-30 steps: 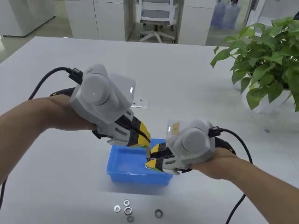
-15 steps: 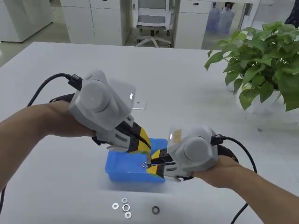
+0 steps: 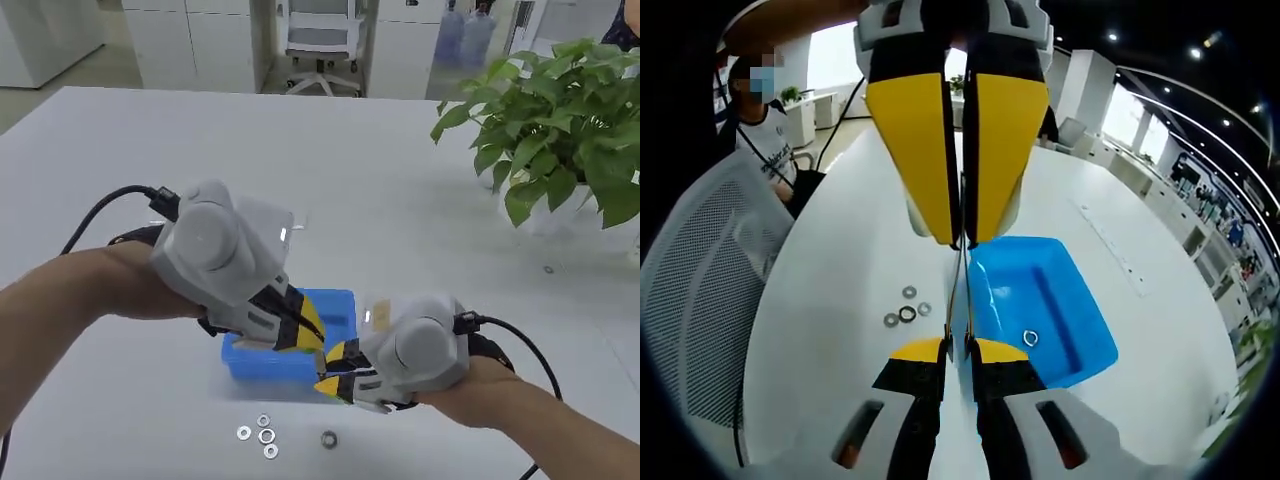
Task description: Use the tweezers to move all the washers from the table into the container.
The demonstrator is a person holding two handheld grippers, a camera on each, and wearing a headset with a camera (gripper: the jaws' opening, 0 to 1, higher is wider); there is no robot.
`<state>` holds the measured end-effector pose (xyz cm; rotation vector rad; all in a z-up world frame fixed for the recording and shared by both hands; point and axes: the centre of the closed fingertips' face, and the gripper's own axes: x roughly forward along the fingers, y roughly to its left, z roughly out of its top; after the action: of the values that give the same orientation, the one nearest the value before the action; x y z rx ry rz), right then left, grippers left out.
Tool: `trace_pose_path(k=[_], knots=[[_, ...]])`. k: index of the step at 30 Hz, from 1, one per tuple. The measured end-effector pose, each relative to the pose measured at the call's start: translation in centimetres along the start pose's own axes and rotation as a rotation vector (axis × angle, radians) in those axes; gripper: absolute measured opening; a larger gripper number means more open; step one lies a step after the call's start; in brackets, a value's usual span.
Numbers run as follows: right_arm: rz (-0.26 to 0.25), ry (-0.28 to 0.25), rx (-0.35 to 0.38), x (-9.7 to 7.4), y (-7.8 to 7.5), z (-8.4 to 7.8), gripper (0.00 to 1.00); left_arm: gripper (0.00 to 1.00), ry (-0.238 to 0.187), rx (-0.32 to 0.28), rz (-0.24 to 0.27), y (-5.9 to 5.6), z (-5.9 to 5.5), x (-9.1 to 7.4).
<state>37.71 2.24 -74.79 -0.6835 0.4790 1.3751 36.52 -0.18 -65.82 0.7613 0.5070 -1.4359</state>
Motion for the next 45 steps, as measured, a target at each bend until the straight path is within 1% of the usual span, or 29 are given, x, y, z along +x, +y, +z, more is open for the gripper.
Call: trace_pose_path(k=[7, 17, 22, 32, 45], knots=[[0.014, 0.004, 0.018, 0.3, 1.2, -0.8, 0.12, 0.05, 0.001, -0.009, -0.026, -1.0, -0.4, 0.9], [0.022, 0.013, 0.033, 0.5, 2.2, -1.9, 0.12, 0.05, -0.001, -0.023, -0.05, -1.9, -0.7, 1.9], [0.032, 0.014, 0.046, 0.8, 3.0, -2.4, 0.12, 0.05, 0.001, -0.032, -0.069, -2.6, -0.9, 2.4], [0.047, 0.019, 0.07, 1.3, 3.9, -3.1, 0.12, 0.05, 0.004, -0.046, -0.091, -3.3, -1.4, 3.1], [0.057, 0.023, 0.092, 1.8, 4.5, -3.9, 0.12, 0.05, 0.011, -0.055, -0.111, -3.8, -2.0, 3.9]])
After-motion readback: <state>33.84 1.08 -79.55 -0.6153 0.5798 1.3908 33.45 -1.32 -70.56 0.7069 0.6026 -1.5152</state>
